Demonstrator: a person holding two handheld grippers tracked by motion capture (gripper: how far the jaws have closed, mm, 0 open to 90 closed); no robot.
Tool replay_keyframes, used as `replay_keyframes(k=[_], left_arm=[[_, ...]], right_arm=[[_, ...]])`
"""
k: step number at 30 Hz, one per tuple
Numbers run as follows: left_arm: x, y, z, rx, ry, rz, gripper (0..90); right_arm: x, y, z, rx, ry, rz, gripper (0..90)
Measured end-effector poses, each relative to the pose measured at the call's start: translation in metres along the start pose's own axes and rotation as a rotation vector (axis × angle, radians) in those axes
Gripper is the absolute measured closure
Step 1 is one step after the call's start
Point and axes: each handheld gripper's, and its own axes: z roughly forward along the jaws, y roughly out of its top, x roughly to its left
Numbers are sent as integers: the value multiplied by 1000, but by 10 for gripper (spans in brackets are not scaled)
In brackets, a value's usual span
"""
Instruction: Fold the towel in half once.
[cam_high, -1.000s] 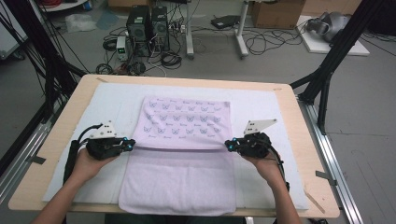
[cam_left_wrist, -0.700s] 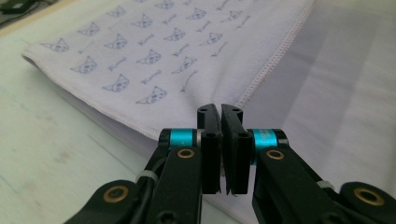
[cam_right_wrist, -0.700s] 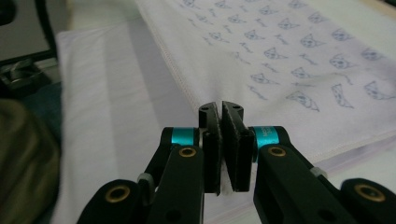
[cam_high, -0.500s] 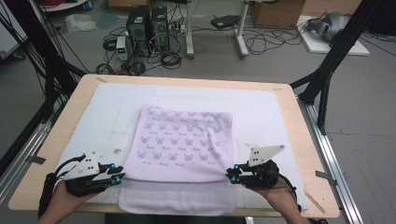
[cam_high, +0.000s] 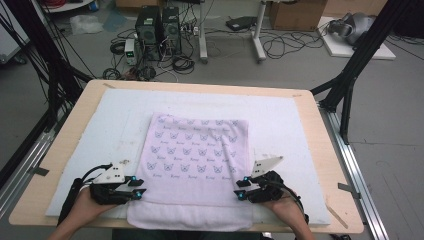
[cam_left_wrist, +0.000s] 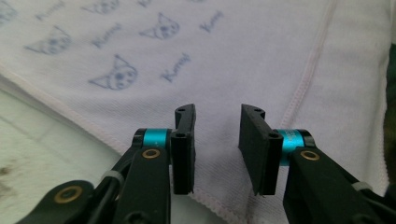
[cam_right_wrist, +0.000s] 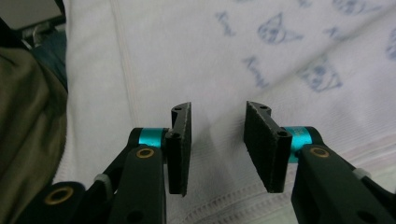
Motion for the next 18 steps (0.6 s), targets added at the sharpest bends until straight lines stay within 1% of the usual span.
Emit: replay_keyframes(k=[1, 2, 3, 5, 6, 8, 11, 15, 17, 18], left_arm=[[-1, -1, 2, 1, 0, 7, 689], [-2, -2, 2, -10, 3, 10, 710], [-1, -2, 3, -14, -6, 8, 763], [-2, -1, 3, -12, -5, 11, 839], [-2, 0, 4, -13, -1, 9, 860], [-3, 1, 3, -11, 6, 11, 873], [-4, 2, -1, -19, 17, 12, 879], [-6, 9, -17, -68, 37, 10, 879], [-9, 14, -26, -92, 42, 15, 880], [-12, 17, -30, -105, 39, 16, 880]], right_arm=[[1, -1, 3, 10, 3, -2, 649], [2, -3, 3, -2, -4, -6, 694], [2, -3, 4, -3, -3, -6, 730], [0, -3, 4, 0, 11, 1, 819], [-1, -2, 4, 0, 11, 3, 854], [-1, -1, 3, 3, 17, 15, 866], [0, 1, -1, -5, 9, 4, 868], [3, 8, -17, -54, -10, -13, 870], [4, 12, -25, -91, -16, -18, 870], [6, 14, -30, -96, -16, -23, 870]])
